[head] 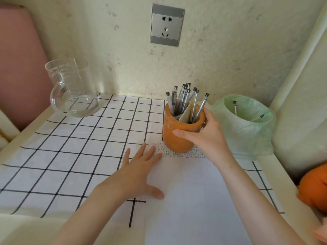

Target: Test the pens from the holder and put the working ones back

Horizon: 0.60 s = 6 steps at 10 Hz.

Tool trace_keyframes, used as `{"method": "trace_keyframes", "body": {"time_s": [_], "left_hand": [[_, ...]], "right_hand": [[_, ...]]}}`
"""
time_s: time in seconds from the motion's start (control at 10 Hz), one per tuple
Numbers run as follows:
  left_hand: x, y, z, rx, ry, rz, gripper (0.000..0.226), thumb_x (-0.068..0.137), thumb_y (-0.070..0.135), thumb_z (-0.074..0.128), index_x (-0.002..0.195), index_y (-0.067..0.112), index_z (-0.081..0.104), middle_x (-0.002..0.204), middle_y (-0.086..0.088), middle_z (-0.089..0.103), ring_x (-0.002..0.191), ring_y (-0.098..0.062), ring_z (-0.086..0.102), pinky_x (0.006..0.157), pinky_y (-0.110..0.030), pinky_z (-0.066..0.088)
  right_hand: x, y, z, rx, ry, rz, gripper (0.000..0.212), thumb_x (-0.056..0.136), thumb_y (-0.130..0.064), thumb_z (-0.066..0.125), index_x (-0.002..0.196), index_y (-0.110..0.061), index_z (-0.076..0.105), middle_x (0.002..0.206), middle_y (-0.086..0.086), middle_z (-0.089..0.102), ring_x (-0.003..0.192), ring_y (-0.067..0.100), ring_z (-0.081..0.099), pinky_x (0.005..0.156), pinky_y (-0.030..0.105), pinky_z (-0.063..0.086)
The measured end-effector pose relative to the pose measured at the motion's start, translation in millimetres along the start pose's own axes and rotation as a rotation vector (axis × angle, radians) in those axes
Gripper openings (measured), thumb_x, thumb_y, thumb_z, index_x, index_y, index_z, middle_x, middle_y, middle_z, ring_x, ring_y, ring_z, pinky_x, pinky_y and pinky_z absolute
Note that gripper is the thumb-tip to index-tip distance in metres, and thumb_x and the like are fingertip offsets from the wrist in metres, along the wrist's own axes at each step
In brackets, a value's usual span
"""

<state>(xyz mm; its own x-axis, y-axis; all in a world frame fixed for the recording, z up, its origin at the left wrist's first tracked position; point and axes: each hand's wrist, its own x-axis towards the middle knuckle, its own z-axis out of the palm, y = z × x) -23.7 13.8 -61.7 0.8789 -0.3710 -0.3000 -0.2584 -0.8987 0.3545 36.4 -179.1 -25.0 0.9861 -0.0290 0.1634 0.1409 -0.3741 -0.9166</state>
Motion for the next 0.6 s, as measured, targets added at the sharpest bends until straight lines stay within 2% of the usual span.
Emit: {"method": "trace_keyframes", "body": {"time_s": [0.2, 0.3, 0.4, 0.5, 0.6], "left_hand": [[-0.1, 0.1, -0.4, -0.008, -0.022, -0.005, 0.108, 0.07, 0.058, 0.066, 0.147, 0.032, -0.005, 0.153, 0.012, -0.021, 0.135, -0.007, -0.031, 0.112, -0.042, -0.019], [0.2, -0.5, 0.0, -0.026, -0.023, 0.004, 0.108, 0.071, 0.057, 0.067, 0.147, 0.031, -0.005, 0.153, 0.011, -0.021, 0.135, -0.007, -0.031, 0.113, -0.042, -0.018], [1.6, -0.4, -0.7, -0.051, -0.038, 0.0, 0.108, 0.071, 0.054, 0.068, 0.148, 0.03, -0.005, 0.153, 0.01, -0.022, 0.135, -0.006, -0.031, 0.114, -0.041, -0.017], [1.9, -0.1, -0.9, -0.06, -0.048, 0.001, 0.108, 0.072, 0.053, 0.068, 0.148, 0.029, -0.005, 0.153, 0.009, -0.023, 0.135, -0.007, -0.031, 0.114, -0.04, -0.016], [1.0, 0.7, -4.7, -0.079, -0.04, -0.013, 0.105, 0.073, 0.055, 0.066, 0.148, 0.029, -0.004, 0.153, 0.007, -0.022, 0.136, -0.008, -0.03, 0.115, -0.04, -0.014]], "right_hand": [[8.1, 6.2, -1.5, 0.029, 0.002, 0.0, 0.08, 0.051, -0.038, 0.09, 0.121, -0.033, 0.052, 0.105, -0.02, 0.066, 0.098, -0.002, 0.062, 0.089, 0.036, 0.053], [10.0, 8.3, -1.2, 0.042, -0.028, 0.007, 0.087, 0.054, -0.039, 0.088, 0.129, -0.033, 0.044, 0.111, -0.023, 0.062, 0.103, -0.003, 0.058, 0.091, 0.032, 0.05], [7.8, 9.3, 0.0, 0.034, -0.064, 0.007, 0.089, 0.049, -0.053, 0.084, 0.124, -0.042, 0.037, 0.115, -0.026, 0.057, 0.109, -0.004, 0.054, 0.092, 0.031, 0.048], [4.6, 7.1, -1.1, 0.046, -0.08, 0.002, 0.074, 0.055, -0.047, 0.084, 0.113, -0.047, 0.038, 0.113, -0.027, 0.056, 0.104, -0.011, 0.054, 0.087, 0.019, 0.047], [1.2, 2.5, -5.5, -0.021, -0.024, 0.021, 0.088, 0.059, -0.049, 0.08, 0.133, -0.035, 0.036, 0.132, -0.016, 0.045, 0.119, 0.001, 0.047, 0.095, 0.024, 0.043]]}}
